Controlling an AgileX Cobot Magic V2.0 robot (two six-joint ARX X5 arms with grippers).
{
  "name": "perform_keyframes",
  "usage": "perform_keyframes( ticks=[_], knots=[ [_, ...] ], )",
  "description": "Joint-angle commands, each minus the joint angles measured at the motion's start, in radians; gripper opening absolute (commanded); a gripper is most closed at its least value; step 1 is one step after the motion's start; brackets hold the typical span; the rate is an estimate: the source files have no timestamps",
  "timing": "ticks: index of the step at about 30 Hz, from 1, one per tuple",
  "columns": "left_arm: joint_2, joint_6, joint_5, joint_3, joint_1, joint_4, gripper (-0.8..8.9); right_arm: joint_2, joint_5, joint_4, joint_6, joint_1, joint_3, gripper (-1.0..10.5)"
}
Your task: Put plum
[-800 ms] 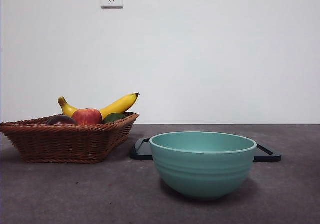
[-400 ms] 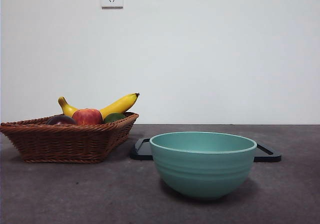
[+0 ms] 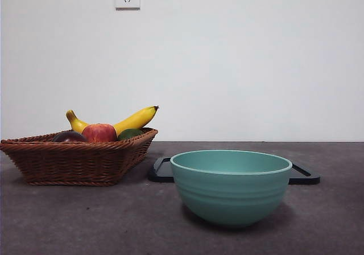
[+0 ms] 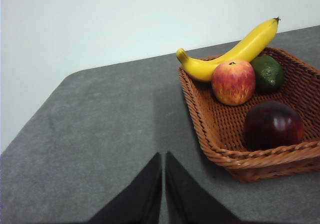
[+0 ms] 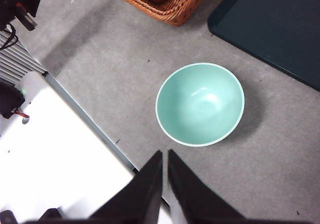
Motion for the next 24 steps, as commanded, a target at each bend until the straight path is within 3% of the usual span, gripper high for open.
perform_keyframes(
  ticks=[1, 24],
  knots=[
    [-0.002, -0.011, 0.0, -0.021, 0.002, -0.025, 0.1, 0.006, 0.0, 0.01, -0.011, 0.006, 0.015, 0.1],
    [-0.002, -0.014, 0.0, -0.021, 0.002, -0.066, 0.1, 0.006, 0.0, 0.01, -0.011, 0.006, 0.015, 0.1]
  ],
)
